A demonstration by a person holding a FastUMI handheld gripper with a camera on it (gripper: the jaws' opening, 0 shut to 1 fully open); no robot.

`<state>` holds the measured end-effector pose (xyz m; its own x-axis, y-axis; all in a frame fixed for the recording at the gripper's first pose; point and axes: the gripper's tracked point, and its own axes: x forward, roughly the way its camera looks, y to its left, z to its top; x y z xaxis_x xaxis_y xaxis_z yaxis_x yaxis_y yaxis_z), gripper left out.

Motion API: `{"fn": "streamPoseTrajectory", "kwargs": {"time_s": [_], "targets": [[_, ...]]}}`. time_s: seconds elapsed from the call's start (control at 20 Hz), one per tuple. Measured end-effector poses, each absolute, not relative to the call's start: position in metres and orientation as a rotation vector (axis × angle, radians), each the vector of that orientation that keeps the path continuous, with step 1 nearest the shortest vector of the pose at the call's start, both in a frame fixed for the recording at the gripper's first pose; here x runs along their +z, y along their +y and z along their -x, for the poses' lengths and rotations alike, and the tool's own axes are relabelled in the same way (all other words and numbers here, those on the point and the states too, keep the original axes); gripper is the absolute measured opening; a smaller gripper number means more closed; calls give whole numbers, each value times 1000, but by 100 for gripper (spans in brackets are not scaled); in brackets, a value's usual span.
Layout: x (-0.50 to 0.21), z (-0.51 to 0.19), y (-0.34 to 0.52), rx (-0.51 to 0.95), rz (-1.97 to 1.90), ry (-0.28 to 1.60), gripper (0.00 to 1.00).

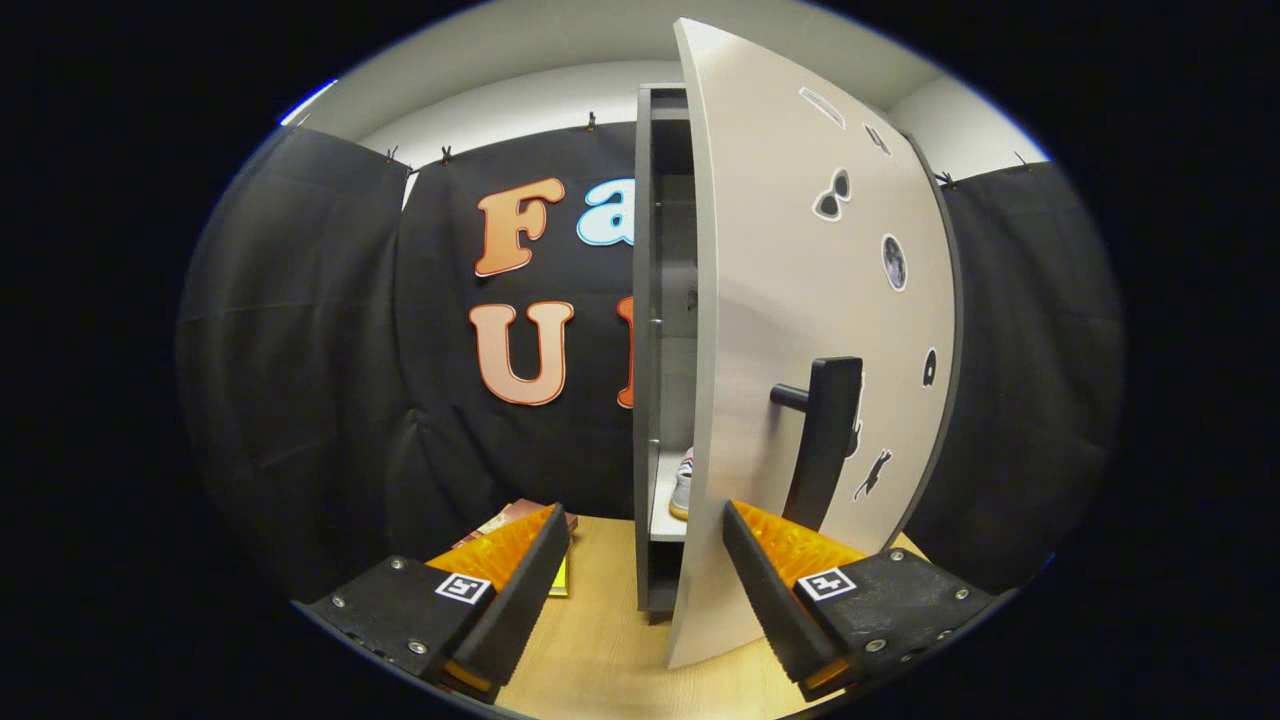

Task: Open the shoe cabinet door, grab the shoes and put them into the shoe cabinet, then close the shoe cabinet door.

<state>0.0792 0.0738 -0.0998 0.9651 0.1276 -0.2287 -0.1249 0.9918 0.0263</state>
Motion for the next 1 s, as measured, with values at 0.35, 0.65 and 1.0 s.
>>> {"fn": "streamPoseTrajectory", "kwargs": {"time_s": [0.35,0.65,1.0], "targets": [[-104,-131,97,36,-17,206,97],[-107,-172,112,25,-18,216,98],[-109,-198,118,53,-9,235,95]]}}
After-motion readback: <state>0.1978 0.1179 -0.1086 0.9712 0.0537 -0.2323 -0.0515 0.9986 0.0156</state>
